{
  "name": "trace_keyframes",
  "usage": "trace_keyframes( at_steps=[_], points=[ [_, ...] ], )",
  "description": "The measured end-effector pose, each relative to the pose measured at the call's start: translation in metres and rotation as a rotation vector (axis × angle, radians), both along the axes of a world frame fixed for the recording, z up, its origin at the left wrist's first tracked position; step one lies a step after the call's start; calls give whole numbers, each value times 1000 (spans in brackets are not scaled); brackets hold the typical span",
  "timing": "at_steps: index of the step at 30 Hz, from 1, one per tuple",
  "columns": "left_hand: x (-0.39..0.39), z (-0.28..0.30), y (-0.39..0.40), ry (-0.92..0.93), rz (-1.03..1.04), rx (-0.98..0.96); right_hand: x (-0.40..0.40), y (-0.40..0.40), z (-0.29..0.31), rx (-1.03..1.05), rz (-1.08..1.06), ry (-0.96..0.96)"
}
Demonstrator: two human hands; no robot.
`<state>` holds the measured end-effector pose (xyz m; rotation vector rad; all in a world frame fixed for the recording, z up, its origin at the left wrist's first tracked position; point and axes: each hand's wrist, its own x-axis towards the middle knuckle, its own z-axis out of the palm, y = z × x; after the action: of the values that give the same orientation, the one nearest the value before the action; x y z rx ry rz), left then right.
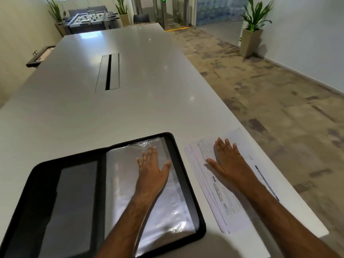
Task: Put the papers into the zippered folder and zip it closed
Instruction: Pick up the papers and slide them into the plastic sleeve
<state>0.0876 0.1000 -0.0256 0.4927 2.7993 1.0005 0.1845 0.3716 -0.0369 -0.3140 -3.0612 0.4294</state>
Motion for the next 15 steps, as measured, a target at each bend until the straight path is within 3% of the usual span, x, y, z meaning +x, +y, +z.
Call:
trace_keyframes(
  at_steps=[8,11,15],
  points=[
    [40,9,66,64,-118,148,26,44,-2,33,-137,140],
    [50,8,84,123,-73,88,28,47,0,182,-171,129],
    [55,4,97,123,-12,-139,32,50,-7,79,-173,100]
  ],
)
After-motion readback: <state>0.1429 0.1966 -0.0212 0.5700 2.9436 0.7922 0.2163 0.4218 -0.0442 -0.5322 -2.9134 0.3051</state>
